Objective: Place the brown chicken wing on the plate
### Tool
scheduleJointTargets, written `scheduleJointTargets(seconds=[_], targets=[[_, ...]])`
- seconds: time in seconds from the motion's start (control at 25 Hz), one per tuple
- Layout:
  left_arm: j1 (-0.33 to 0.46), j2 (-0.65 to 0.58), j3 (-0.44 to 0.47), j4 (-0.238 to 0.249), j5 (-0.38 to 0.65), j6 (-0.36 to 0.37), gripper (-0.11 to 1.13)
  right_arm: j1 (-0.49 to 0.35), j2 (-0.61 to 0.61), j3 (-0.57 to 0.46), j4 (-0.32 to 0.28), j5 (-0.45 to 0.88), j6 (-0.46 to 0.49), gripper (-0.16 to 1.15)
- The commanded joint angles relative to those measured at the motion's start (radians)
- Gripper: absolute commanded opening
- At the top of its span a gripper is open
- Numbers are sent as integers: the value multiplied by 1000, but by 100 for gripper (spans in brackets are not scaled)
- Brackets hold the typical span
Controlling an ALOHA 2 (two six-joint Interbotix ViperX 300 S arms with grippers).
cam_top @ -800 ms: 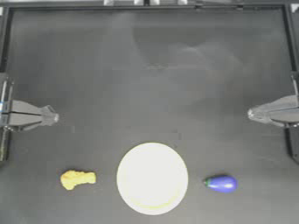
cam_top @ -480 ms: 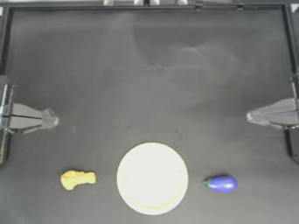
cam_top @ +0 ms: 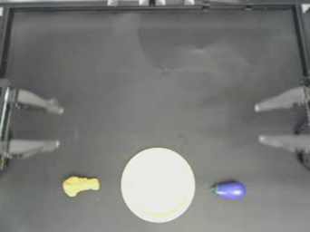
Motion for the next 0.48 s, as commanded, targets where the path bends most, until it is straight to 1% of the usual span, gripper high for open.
scheduleJointTargets(seconds=[0.04,0.16,0.36,0.48], targets=[[-2,12,-54,5,74,3,99,-3,0,-25,3,8,2,96],[2,12,-97,5,189,3,104,-3,-2,-25,9,17,5,100],[9,34,-179,2,456,-14,103,-5,-2,-25,25,31,6,100],[9,84,-218,3,581,-55,103,-5,-2,-21,38,32,6,100]])
